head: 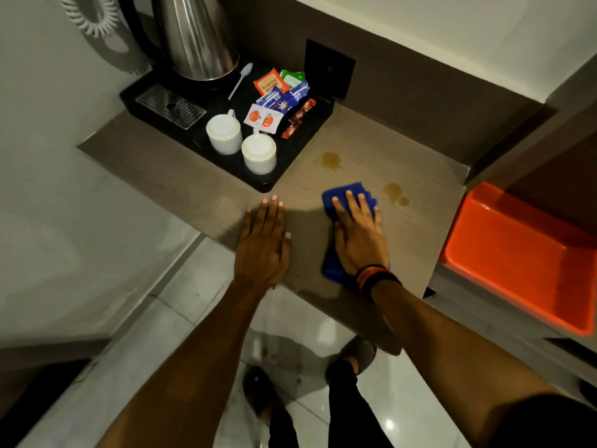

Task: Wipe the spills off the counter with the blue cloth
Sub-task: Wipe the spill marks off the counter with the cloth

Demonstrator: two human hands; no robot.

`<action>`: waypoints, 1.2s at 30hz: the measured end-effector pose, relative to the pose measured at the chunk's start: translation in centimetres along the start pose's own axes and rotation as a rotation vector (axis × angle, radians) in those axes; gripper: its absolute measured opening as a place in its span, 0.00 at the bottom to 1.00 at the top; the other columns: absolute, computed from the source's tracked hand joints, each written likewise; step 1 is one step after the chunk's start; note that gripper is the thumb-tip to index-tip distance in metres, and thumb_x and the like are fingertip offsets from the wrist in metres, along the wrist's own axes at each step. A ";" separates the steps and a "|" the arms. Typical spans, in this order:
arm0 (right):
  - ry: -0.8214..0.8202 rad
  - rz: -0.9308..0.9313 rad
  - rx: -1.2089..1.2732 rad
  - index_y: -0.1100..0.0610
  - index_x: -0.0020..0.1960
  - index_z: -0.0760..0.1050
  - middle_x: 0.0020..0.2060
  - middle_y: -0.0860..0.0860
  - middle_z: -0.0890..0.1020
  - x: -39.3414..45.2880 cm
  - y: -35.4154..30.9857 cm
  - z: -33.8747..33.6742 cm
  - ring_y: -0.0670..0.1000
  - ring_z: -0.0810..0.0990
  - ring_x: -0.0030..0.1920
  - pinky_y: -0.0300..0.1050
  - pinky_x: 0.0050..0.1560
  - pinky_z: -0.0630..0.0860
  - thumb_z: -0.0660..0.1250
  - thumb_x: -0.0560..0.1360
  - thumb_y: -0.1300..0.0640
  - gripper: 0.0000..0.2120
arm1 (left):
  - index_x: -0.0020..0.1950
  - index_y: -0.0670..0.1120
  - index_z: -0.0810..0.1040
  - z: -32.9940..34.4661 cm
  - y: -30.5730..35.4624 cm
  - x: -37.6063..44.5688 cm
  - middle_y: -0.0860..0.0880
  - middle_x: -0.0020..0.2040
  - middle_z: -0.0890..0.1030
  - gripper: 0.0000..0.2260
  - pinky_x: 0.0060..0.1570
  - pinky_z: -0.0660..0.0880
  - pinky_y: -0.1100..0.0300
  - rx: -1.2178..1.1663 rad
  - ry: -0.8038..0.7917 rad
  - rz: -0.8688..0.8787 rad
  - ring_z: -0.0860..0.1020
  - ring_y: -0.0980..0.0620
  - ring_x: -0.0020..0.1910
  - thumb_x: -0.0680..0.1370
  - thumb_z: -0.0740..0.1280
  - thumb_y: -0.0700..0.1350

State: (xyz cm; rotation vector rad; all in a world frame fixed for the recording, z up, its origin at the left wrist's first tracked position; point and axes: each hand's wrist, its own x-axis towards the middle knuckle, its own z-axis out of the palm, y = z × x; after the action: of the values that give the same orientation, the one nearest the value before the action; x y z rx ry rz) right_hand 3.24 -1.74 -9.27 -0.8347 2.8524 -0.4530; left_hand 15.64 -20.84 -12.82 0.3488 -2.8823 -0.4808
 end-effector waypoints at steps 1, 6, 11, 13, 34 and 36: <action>-0.015 -0.031 -0.020 0.45 0.80 0.56 0.81 0.51 0.56 -0.5 -1.1 0.3 0.56 0.49 0.82 0.63 0.80 0.47 0.51 0.82 0.49 0.26 | 0.85 0.40 0.57 -0.1 0.2 -0.1 0.40 0.86 0.59 0.30 0.83 0.52 0.36 -0.007 -0.002 -0.033 0.55 0.41 0.86 0.86 0.50 0.54; -0.163 -0.353 -0.003 0.43 0.80 0.54 0.82 0.47 0.54 -7.8 -0.9 0.1 0.51 0.44 0.82 0.57 0.80 0.40 0.50 0.83 0.49 0.25 | 0.86 0.41 0.56 -0.8 1.1 -0.3 0.35 0.85 0.58 0.31 0.81 0.55 0.32 0.037 -0.045 -0.220 0.57 0.35 0.85 0.86 0.48 0.56; -0.063 -0.122 0.053 0.42 0.79 0.58 0.81 0.45 0.55 -9.5 6.4 -2.5 0.50 0.47 0.82 0.59 0.81 0.43 0.53 0.82 0.51 0.25 | 0.87 0.45 0.52 -0.4 2.9 1.8 0.30 0.85 0.52 0.36 0.82 0.50 0.31 0.031 -0.065 -0.416 0.51 0.28 0.84 0.84 0.46 0.64; 0.014 0.060 0.049 0.44 0.79 0.57 0.81 0.48 0.55 -7.6 7.7 -2.9 0.53 0.48 0.82 0.61 0.81 0.45 0.52 0.81 0.50 0.26 | 0.88 0.47 0.47 0.1 3.6 2.5 0.31 0.86 0.47 0.38 0.82 0.44 0.30 0.015 -0.061 -0.467 0.46 0.29 0.84 0.82 0.44 0.66; 0.128 0.240 0.094 0.51 0.78 0.62 0.80 0.55 0.61 7.5 9.2 -3.4 0.54 0.54 0.81 0.59 0.81 0.48 0.56 0.81 0.57 0.25 | 0.88 0.53 0.46 0.9 3.6 2.8 0.38 0.87 0.44 0.33 0.81 0.40 0.30 0.136 -0.054 -0.503 0.41 0.35 0.86 0.85 0.46 0.64; 0.145 0.245 0.147 0.53 0.78 0.62 0.79 0.54 0.62 11.7 8.1 -3.0 0.53 0.55 0.81 0.57 0.81 0.48 0.54 0.82 0.57 0.24 | 0.88 0.54 0.45 1.1 3.5 2.8 0.40 0.88 0.42 0.33 0.81 0.38 0.31 0.118 -0.047 -0.512 0.39 0.37 0.86 0.85 0.47 0.65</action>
State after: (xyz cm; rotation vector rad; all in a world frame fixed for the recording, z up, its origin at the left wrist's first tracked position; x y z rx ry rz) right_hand -11.25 -0.88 -9.54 -0.4359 2.9538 -0.7048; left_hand 12.00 -18.04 -12.25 1.1213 -2.8537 -0.3954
